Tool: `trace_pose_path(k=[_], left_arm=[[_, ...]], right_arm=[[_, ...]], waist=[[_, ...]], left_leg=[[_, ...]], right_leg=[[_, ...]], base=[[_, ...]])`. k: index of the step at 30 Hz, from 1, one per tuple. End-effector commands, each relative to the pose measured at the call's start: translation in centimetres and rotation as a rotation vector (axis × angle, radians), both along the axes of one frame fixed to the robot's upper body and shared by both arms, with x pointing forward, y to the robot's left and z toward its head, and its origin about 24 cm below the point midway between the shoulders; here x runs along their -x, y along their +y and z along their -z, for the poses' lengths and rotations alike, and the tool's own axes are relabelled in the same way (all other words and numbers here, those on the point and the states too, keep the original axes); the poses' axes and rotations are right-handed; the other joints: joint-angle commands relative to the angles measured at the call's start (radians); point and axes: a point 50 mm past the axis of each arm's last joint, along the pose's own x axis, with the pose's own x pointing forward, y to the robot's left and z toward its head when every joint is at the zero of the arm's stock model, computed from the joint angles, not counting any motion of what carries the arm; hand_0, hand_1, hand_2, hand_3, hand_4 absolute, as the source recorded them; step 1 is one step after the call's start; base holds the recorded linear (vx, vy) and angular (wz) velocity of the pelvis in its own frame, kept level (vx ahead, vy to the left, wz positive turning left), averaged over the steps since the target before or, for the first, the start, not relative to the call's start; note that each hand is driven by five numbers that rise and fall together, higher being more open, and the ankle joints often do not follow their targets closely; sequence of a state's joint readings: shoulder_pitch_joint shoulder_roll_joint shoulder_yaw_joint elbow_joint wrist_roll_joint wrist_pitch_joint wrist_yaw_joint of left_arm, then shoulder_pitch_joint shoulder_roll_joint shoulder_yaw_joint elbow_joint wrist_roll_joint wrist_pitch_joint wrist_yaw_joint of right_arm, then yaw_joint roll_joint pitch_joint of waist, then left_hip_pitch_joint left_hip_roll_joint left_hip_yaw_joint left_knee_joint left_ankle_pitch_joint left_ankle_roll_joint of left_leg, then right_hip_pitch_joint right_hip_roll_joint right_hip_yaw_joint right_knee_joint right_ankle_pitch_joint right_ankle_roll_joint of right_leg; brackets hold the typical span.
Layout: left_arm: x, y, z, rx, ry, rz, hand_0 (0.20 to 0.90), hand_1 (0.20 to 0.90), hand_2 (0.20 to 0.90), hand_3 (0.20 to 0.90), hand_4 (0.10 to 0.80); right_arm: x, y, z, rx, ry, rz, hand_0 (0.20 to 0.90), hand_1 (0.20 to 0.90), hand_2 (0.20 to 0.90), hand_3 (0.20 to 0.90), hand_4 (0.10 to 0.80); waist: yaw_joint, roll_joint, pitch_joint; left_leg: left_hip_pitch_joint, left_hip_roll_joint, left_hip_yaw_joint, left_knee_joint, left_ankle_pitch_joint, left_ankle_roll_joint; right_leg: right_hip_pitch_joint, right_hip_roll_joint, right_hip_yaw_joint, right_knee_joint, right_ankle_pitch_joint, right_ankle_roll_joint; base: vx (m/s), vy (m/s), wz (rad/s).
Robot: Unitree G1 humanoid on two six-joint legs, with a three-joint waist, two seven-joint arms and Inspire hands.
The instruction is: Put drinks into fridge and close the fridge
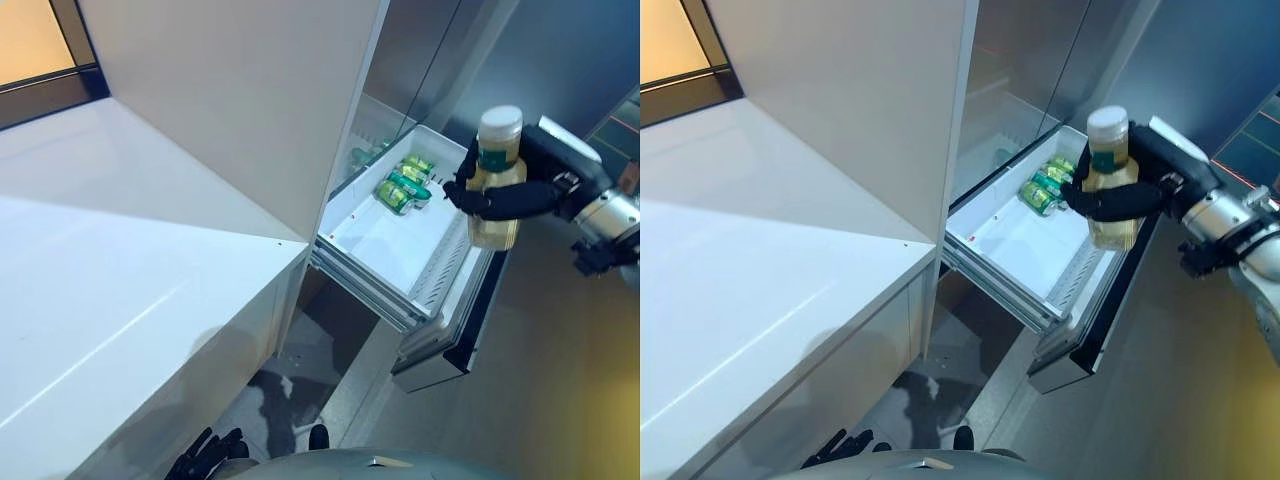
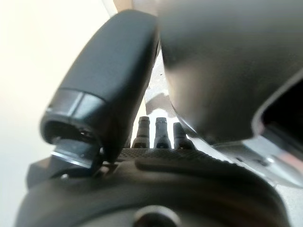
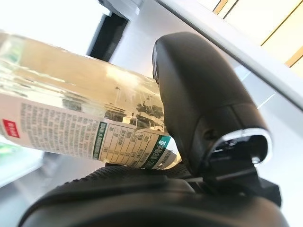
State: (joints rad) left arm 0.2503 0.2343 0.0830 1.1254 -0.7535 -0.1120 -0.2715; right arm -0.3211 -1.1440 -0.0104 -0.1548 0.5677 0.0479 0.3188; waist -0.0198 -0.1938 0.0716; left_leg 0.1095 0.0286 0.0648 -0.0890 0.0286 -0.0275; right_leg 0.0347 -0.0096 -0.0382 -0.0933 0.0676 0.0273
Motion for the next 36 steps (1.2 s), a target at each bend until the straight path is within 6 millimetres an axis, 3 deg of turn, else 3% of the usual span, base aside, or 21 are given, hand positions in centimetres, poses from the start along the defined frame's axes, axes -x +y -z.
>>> trace_pose_path(k=[1, 8, 15, 18, 21, 30, 36], left_arm=[[1.2, -0.1, 0.3, 0.017, 0.067, 0.078, 0.900, 0.900, 0.900, 0.900, 0.800], [1.7, 0.2, 0.2, 0.017, 0.097, 0.103, 0.900, 0.900, 0.900, 0.900, 0.800], [1.7, 0.7, 0.1, 0.014, 0.119, 0.143, 0.900, 0.900, 0.900, 0.900, 0.800], [0.0, 0.5, -0.1, 0.034, 0.127, 0.144, 0.900, 0.900, 0.900, 0.900, 0.800], [-1.5, 1.6, -0.6, 0.053, 0.140, 0.128, 0.900, 0.900, 0.900, 0.900, 0.800], [-7.4, 3.9, -2.5, 0.042, 0.049, 0.108, 0.900, 0.900, 0.900, 0.900, 0.800], [-9.6, 4.6, -3.5, 0.009, -0.015, 0.089, 0.900, 0.900, 0.900, 0.900, 0.800]], right_arm=[[0.8, 0.9, -10.0, -0.005, -0.369, -0.021, 0.300, 0.300, 0.300, 0.200, 0.100], [-2.2, 1.2, -9.1, 0.025, -0.250, -0.004, 0.300, 0.300, 0.300, 0.200, 0.100], [-5.4, 0.3, -5.9, 0.037, -0.062, 0.068, 0.300, 0.300, 0.300, 0.200, 0.100], [-6.6, 0.0, -3.6, 0.082, 0.059, 0.119, 0.300, 0.300, 0.300, 0.200, 0.100], [-7.4, -1.1, -2.8, 0.115, 0.147, 0.144, 0.300, 0.300, 0.300, 0.200, 0.100], [-9.3, -1.1, -2.4, 0.202, 0.181, 0.185, 0.300, 0.300, 0.300, 0.200, 0.100], [-10.2, -1.3, -2.2, 0.290, 0.190, 0.256, 0.300, 0.300, 0.300, 0.200, 0.100]], waist=[[0.074, -0.030, -0.040], [0.113, -0.034, -0.031], [0.152, -0.032, -0.010], [0.160, -0.012, 0.003], [0.159, 0.012, 0.003], [0.170, 0.048, 0.102], [0.185, 0.056, 0.163]], left_leg=[[-0.013, -0.048, 0.003, 0.002, -0.087, 0.028], [-0.015, -0.051, -0.015, 0.002, -0.082, 0.029], [-0.021, -0.052, -0.035, 0.002, -0.079, 0.030], [-0.018, -0.055, -0.044, 0.002, -0.074, 0.031], [-0.018, -0.054, -0.041, 0.002, -0.074, 0.033], [-0.103, -0.048, -0.048, 0.015, -0.054, 0.037], [-0.146, -0.047, -0.061, 0.023, -0.039, 0.036]], right_leg=[[0.061, 0.006, -0.110, 0.006, -0.042, 0.063], [0.070, -0.001, -0.134, 0.006, -0.044, 0.062], [0.074, -0.006, -0.154, 0.006, -0.046, 0.061], [0.078, -0.012, -0.156, 0.006, -0.043, 0.062], [0.075, -0.015, -0.149, 0.006, -0.045, 0.061], [-0.001, -0.015, -0.139, 0.015, -0.030, 0.051], [-0.035, -0.020, -0.147, 0.023, -0.022, 0.047]], base=[[0.064, -0.009, 0.01], [0.074, 0.005, 0.10], [0.090, -0.002, 0.12], [0.116, 0.062, 0.07], [0.101, 0.077, 0.07], [-0.083, -0.002, 0.01], [-0.065, -0.037, 0.04]])
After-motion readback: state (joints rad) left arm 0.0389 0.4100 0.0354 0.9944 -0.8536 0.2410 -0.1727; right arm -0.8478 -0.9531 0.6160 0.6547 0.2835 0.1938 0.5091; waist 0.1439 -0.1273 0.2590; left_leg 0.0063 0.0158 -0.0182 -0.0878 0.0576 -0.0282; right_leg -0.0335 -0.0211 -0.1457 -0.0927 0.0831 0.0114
